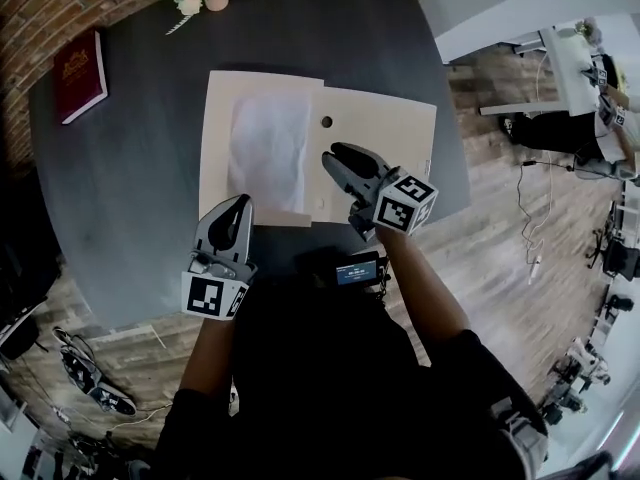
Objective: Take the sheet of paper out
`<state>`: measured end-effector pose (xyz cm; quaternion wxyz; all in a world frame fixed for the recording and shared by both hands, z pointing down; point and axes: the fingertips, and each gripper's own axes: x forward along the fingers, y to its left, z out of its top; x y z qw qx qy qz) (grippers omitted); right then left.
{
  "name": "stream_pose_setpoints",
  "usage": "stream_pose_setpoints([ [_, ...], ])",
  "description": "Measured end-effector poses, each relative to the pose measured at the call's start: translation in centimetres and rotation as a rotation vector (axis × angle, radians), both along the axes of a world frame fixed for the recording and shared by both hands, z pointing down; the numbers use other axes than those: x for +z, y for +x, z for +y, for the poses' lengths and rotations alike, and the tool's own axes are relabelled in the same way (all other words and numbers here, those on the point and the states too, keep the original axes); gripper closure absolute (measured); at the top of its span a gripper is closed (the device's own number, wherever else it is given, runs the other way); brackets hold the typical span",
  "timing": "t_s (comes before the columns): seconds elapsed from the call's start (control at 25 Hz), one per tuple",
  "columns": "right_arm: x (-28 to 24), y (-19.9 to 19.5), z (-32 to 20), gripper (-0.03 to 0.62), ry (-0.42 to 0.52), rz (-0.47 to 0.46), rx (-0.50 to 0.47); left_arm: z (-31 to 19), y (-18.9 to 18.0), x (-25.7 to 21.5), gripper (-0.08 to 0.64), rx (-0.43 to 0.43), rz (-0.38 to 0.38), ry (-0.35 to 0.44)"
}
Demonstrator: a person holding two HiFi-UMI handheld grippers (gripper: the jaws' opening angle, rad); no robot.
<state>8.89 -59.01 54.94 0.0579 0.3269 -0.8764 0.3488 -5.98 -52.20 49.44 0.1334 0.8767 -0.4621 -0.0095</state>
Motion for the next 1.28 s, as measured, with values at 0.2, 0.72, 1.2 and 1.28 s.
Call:
stream_pose_setpoints([
  [0.2,4.4,-0.7,-2.9,0.480,-0.144,0.052,-0.007,-0.5,0.0,1.3,0.565,0.013,0.011,-0.025],
  [0.72,11.9,-2.9,-1.4,0.480,-0.291,0.338,-0.103,-1.5,1.3,3.9,0.565,-0.001,0.019,-0.101],
  [1.2,13.6,-3.1,-0.8,0.502,-0.114,0.649,-0.163,-1.8,1.1,4.7,0.565,0.024,0.030,-0.116],
  [1.28,13.7,-3.0,-0.9,0.528,-0.095,0.668,-0.165,-1.7,1.1,4.8,0.565,0.030,0.031,-0.118],
])
